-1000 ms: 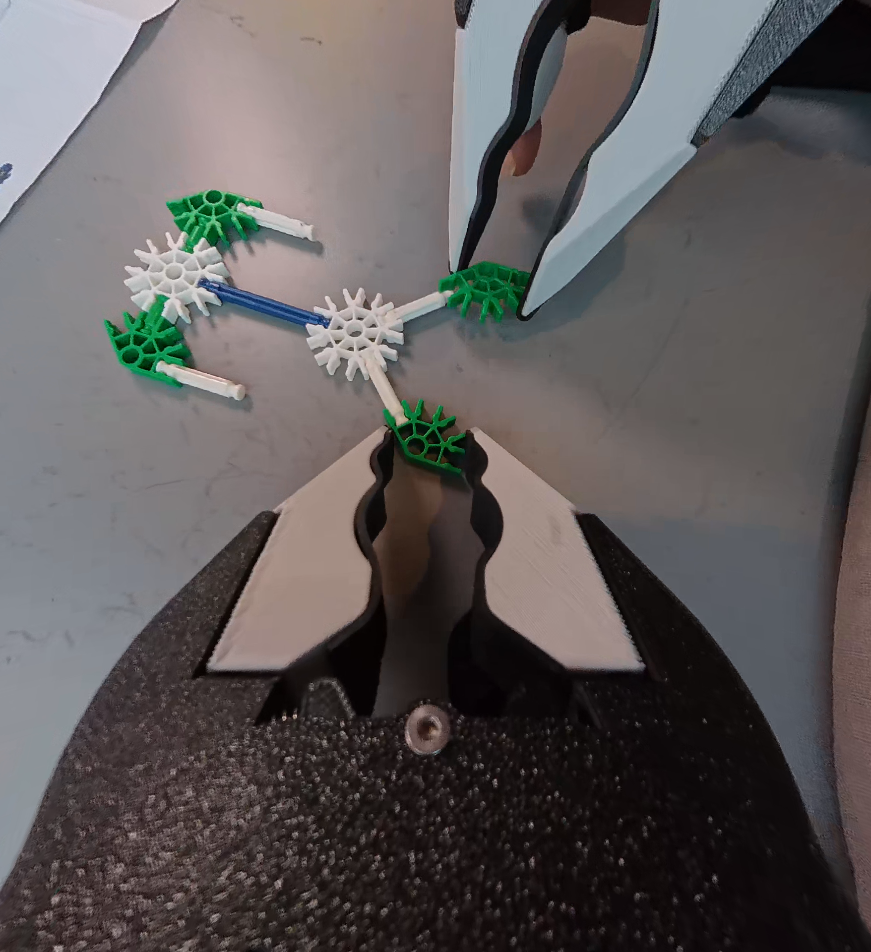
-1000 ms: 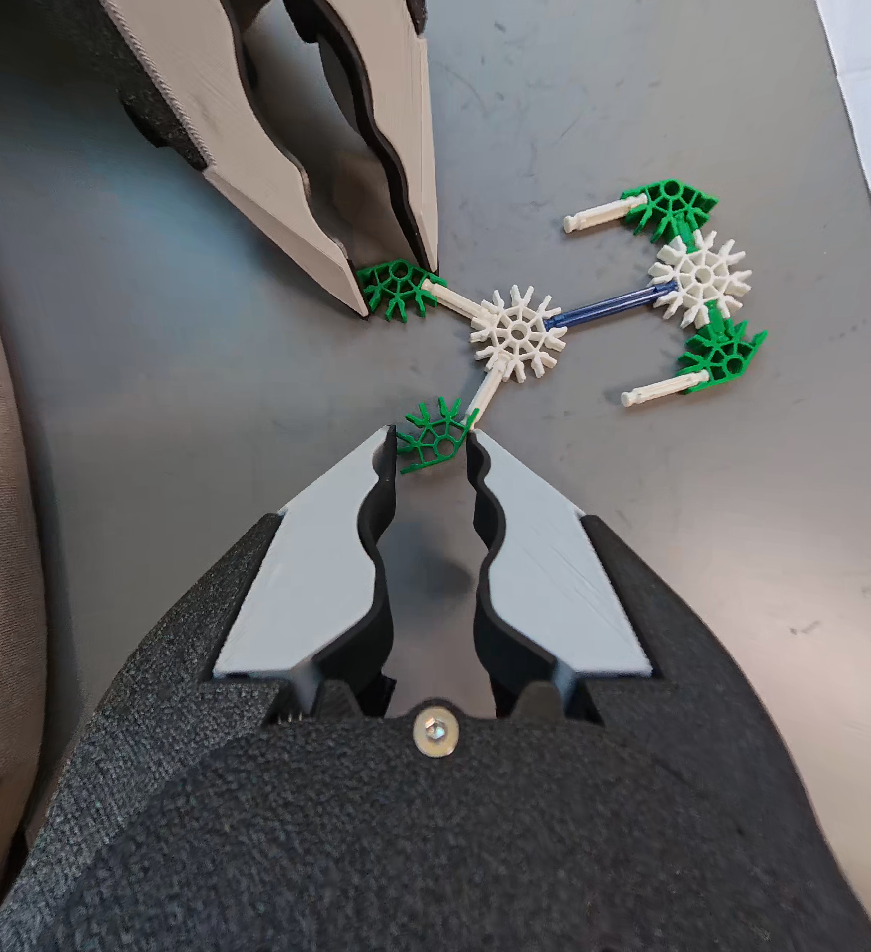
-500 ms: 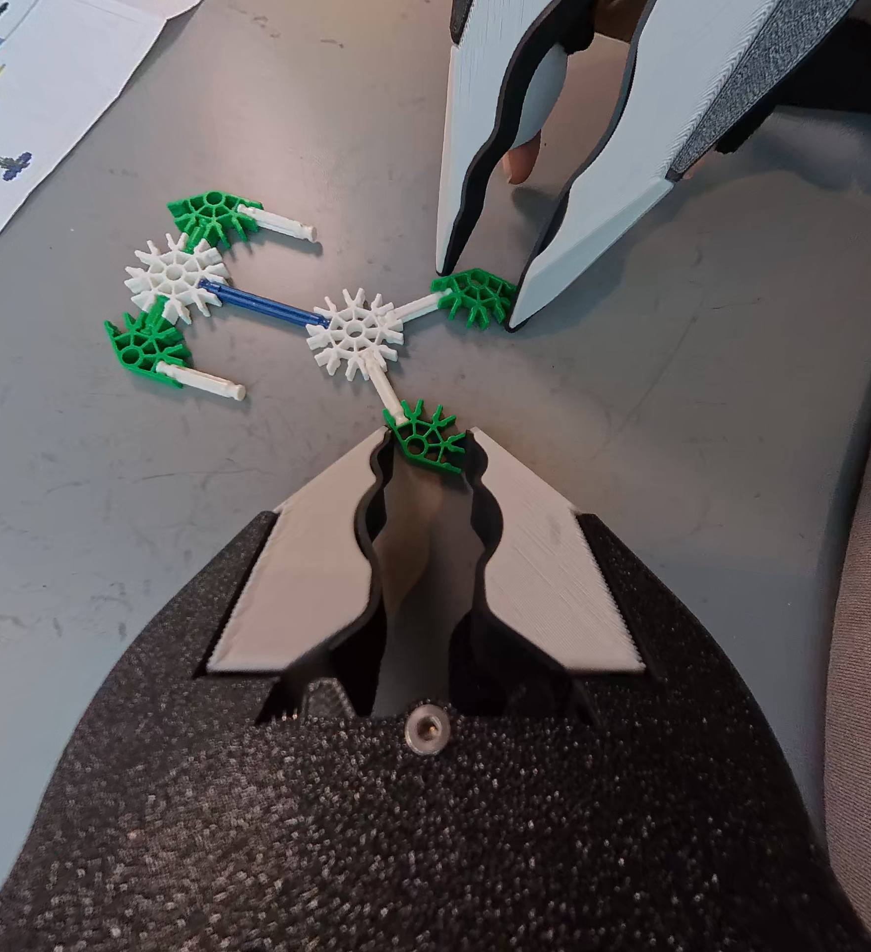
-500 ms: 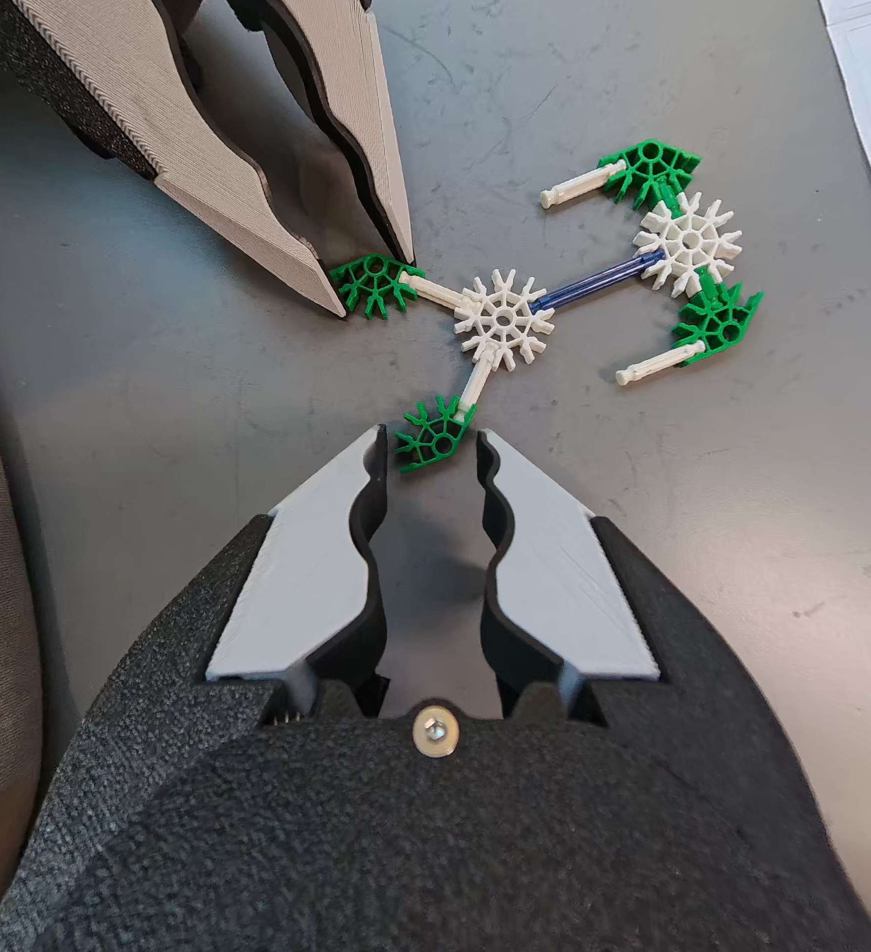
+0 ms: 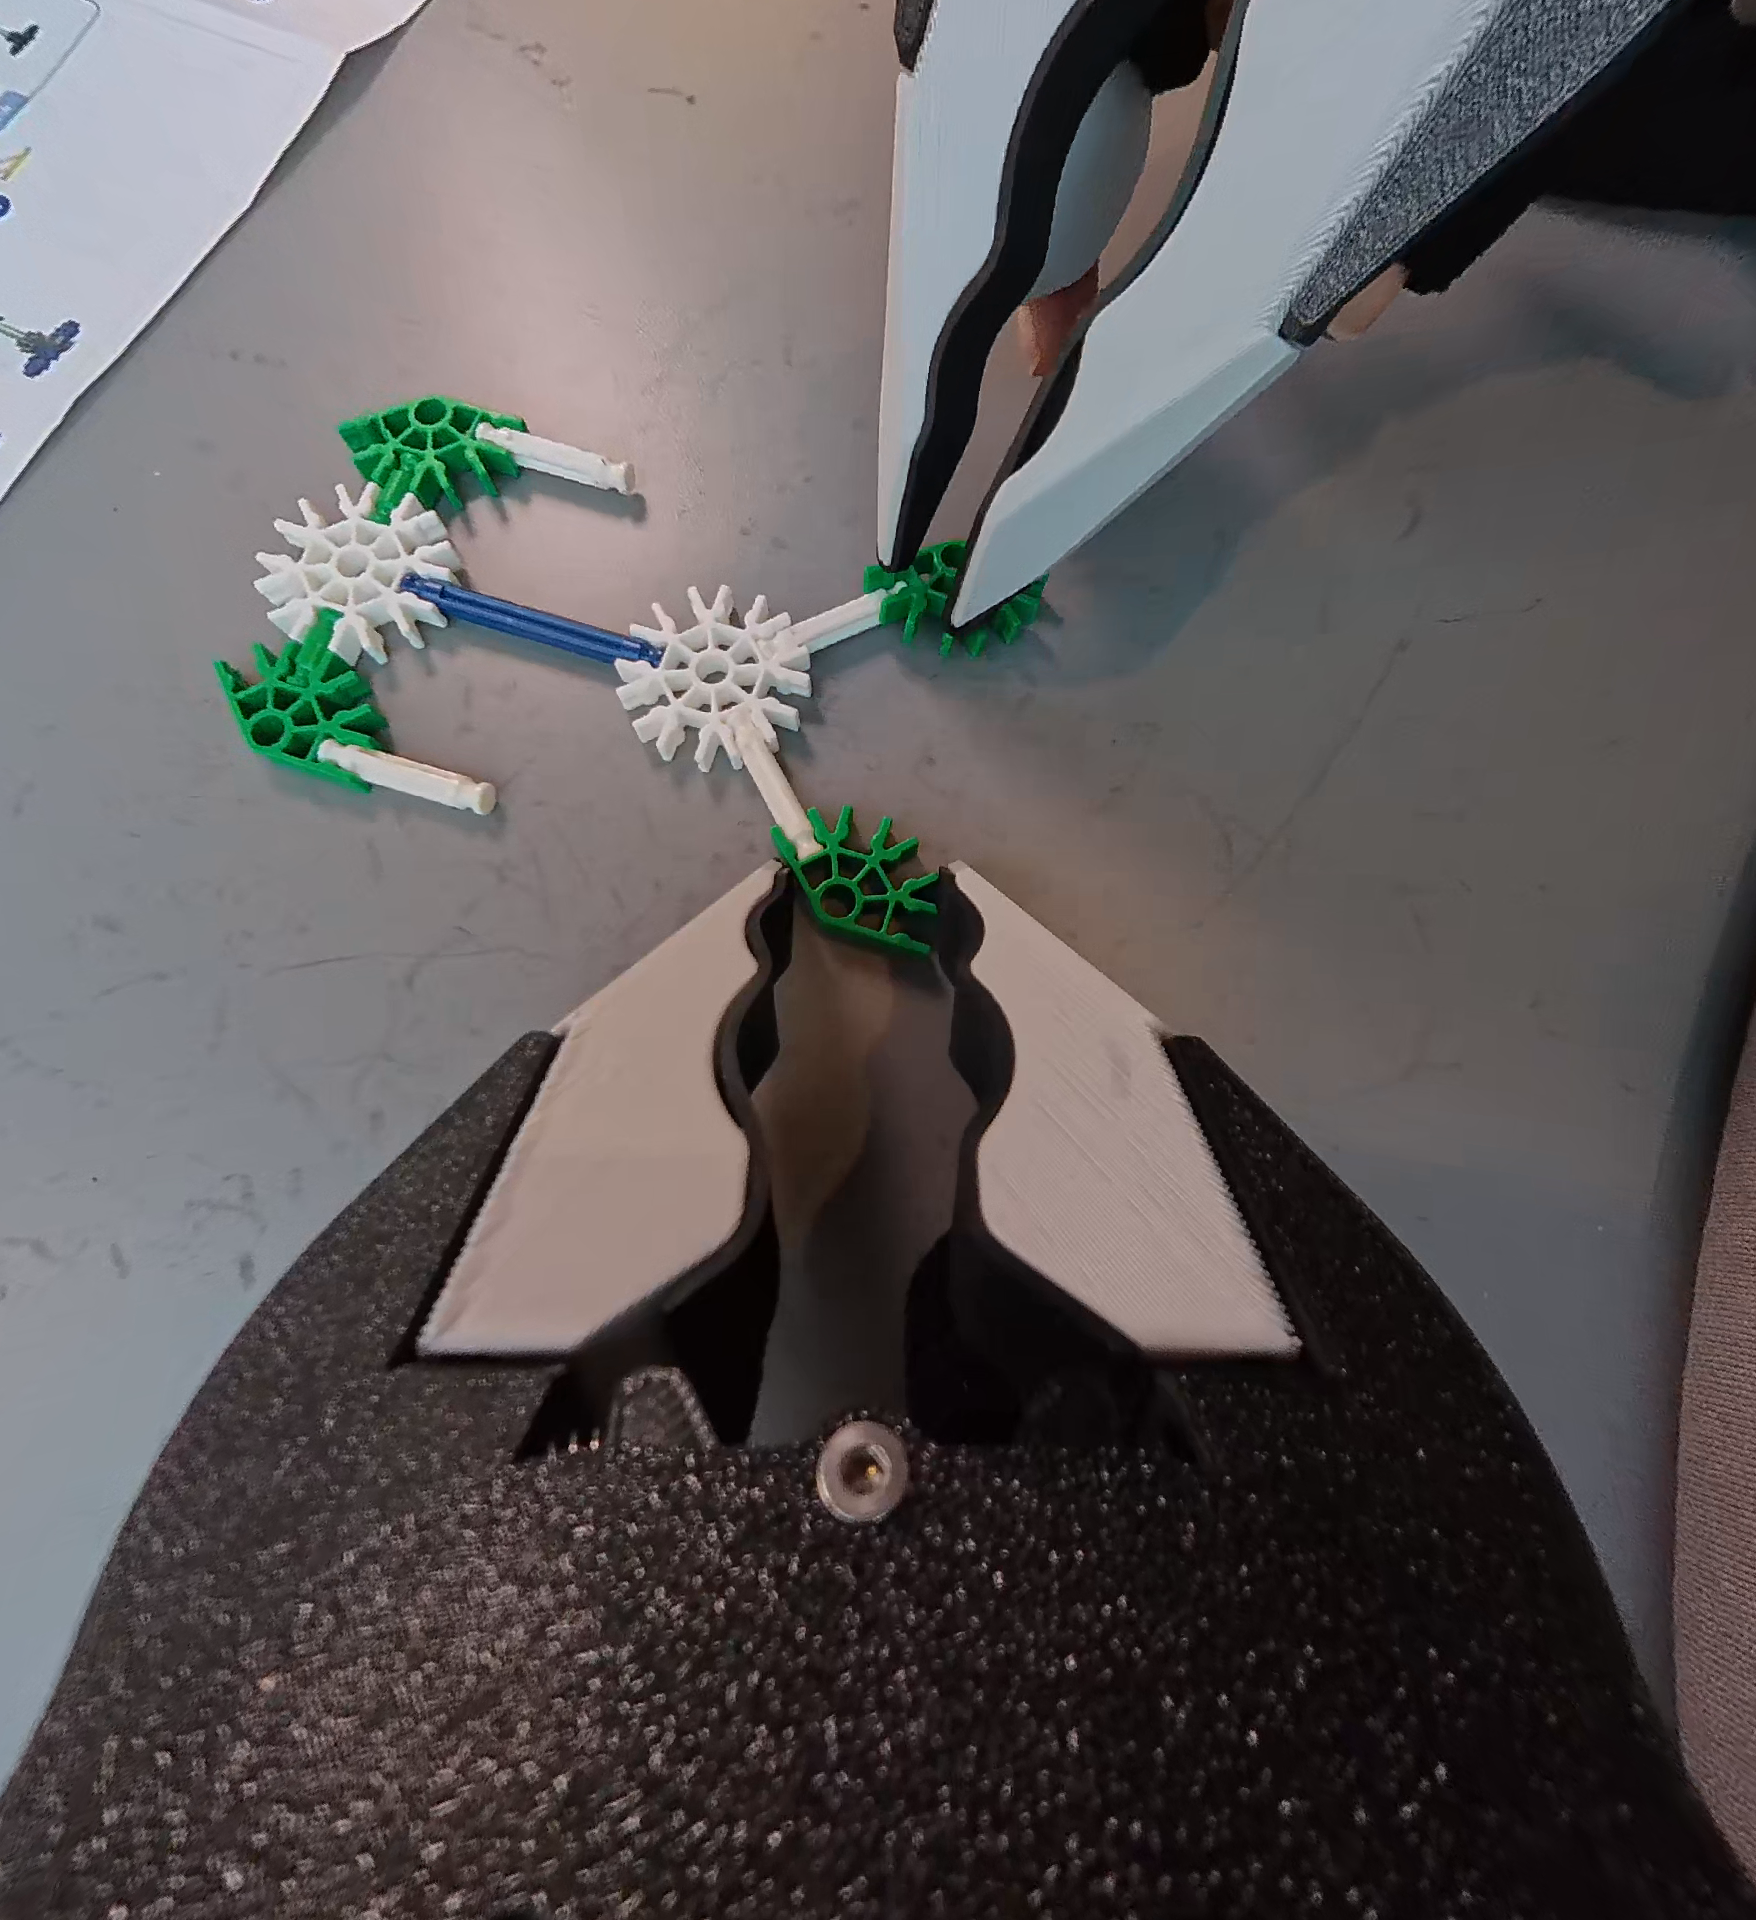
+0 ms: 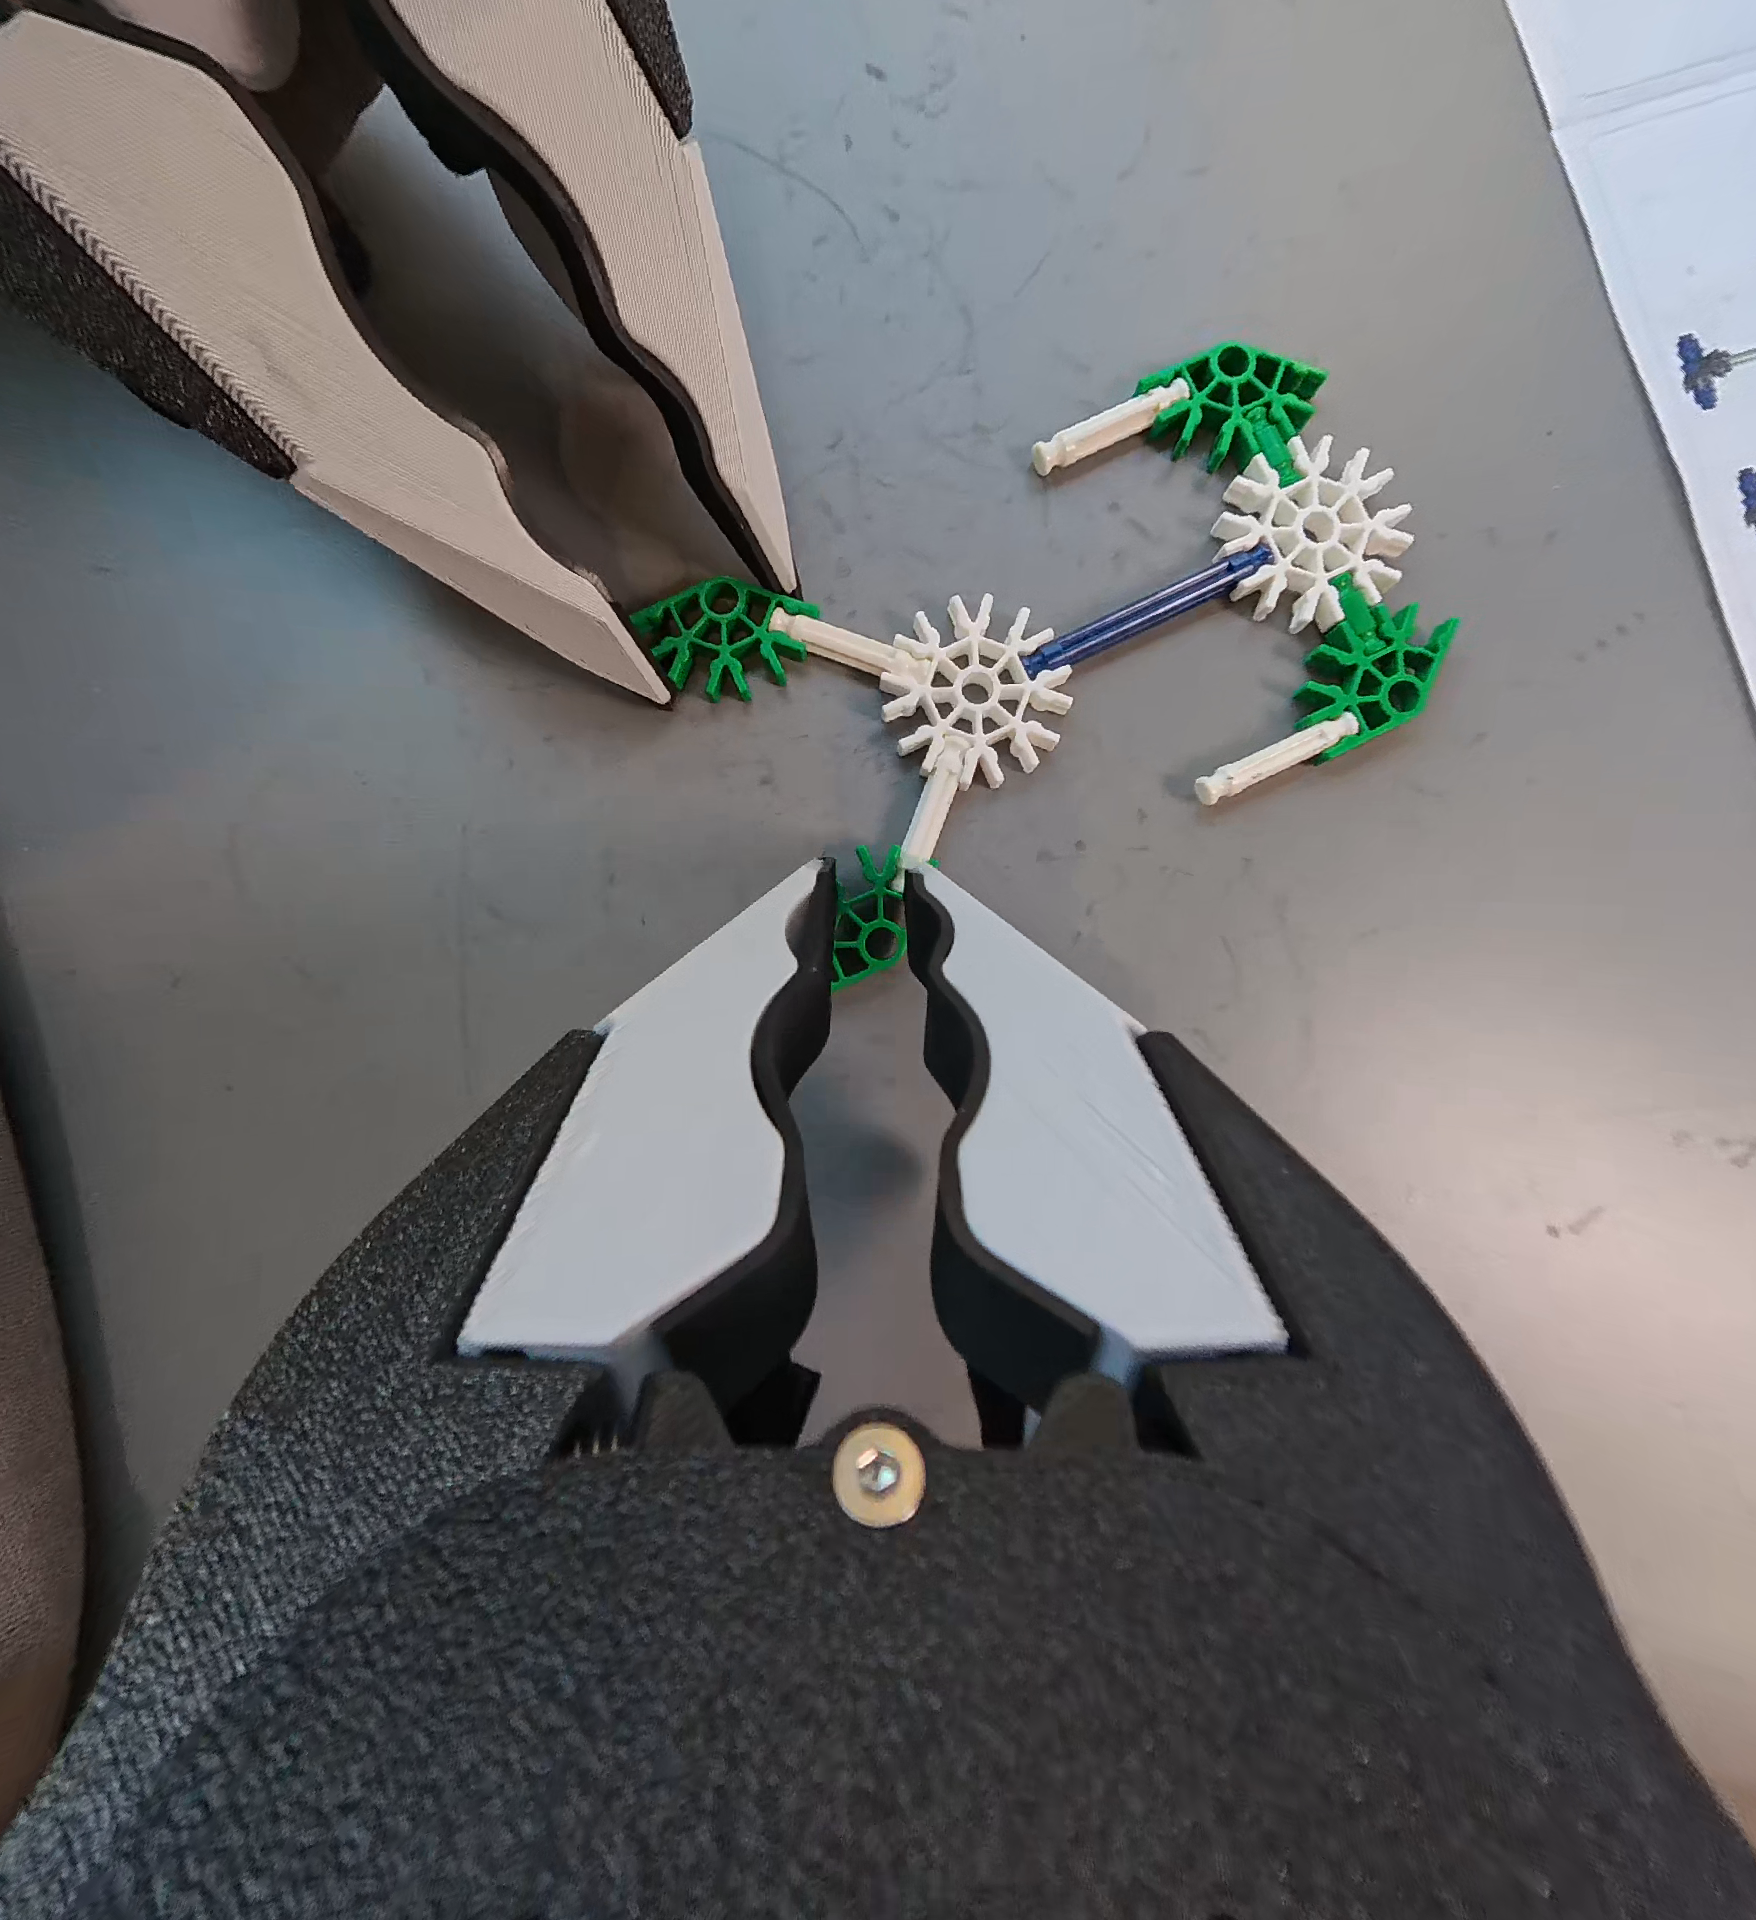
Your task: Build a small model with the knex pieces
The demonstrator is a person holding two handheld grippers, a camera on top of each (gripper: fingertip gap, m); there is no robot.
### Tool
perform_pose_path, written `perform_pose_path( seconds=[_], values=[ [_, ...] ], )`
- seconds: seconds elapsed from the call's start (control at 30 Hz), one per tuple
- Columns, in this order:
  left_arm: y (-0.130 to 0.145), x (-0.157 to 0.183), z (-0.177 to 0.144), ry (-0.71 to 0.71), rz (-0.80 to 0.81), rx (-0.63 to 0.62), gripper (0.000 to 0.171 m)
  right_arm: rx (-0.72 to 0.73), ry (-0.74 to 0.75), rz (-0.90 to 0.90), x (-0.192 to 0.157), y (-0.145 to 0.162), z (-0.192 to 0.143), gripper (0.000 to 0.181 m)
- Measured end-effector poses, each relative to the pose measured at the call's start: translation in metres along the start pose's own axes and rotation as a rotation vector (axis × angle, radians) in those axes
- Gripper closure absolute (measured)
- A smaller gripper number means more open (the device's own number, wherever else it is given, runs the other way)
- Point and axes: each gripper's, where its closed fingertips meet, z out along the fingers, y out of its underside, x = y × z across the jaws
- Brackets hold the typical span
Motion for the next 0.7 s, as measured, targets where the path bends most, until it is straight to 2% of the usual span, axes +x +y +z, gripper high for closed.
perform_pose_path(
  seconds=[0.17,0.4,0.57,0.7],
  values=[
    [-0.0002,0.0005,0.0000,-0.001,-0.004,0.003,0.145,-0.045,-0.007,0.009,-0.0030,0.0011,0.0029,0.173],
    [0.0006,0.0006,-0.0008,0.000,0.001,0.001,0.145,-0.035,-0.068,0.074,0.0021,-0.0009,0.0063,0.180],
    [0.0006,0.0002,-0.0010,0.001,-0.011,0.003,0.145,-0.020,-0.080,0.054,0.0024,-0.0013,0.0061,0.179],
    [0.0006,0.0004,-0.0007,0.001,-0.019,0.003,0.145,0.019,-0.111,0.060,-0.0042,-0.0073,0.0001,0.169]
  ],
)
